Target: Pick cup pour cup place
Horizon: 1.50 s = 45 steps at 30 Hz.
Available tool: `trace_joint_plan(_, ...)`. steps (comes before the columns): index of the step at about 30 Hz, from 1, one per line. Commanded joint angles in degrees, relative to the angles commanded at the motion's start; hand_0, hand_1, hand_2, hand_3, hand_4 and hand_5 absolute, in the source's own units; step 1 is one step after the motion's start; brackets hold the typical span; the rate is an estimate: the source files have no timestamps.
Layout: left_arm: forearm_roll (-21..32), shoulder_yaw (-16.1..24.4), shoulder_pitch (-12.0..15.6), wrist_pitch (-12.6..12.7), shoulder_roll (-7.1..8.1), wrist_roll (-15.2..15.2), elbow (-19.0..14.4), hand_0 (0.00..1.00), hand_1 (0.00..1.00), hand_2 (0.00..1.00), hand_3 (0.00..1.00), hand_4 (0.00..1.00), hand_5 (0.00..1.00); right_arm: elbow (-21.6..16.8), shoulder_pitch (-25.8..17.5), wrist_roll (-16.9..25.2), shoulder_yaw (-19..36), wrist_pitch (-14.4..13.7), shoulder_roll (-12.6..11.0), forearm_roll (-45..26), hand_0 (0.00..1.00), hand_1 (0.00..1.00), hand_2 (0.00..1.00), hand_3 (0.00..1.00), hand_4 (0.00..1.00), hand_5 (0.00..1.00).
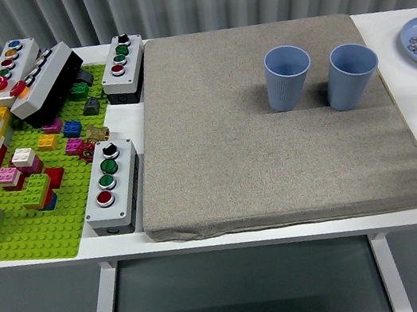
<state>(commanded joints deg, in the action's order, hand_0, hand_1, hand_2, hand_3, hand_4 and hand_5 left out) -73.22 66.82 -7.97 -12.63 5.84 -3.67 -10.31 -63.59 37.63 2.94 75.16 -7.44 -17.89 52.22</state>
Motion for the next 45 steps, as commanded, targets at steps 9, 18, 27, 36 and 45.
trace_joint_plan(9,0.12,-0.59,-0.21,-0.07,-0.02,-0.07,0.0,0.829,0.835,0.879,0.809,0.641,0.998,3.07,1.51,0.97,-1.6,-3.7,2.72,-5.82,0.864,0.786,0.774,0.775,0.838,0.545)
trace_joint_plan(18,0.46,-0.94,-0.25,-0.15,-0.09,-0.09,0.0,0.831,0.834,0.878,0.809,0.641,0.998,3.41,1.46,0.7,-1.23,-4.26,2.95,-5.97,0.872,0.774,0.764,0.765,0.796,0.998)
trace_joint_plan(27,0.78,-1.11,-0.25,-0.23,-0.08,-0.16,0.0,0.831,0.834,0.878,0.808,0.641,0.998,3.54,1.32,-0.25,-1.73,-3.79,3.24,-5.09,0.887,0.776,0.77,0.773,0.795,0.998)
trace_joint_plan(36,0.88,-1.17,0.03,-0.23,-0.05,-0.13,0.0,0.832,0.835,0.878,0.807,0.641,0.998,3.6,0.95,-0.62,-2.01,-3.24,3.65,-4.58,0.899,0.785,0.778,0.781,0.791,0.998)
trace_joint_plan(45,0.78,-1.07,0.13,-0.25,-0.09,-0.17,0.0,0.832,0.836,0.878,0.807,0.641,0.998,3.65,0.87,-0.67,-1.69,-3.27,3.54,-4.02,0.901,0.786,0.78,0.782,0.791,0.998)
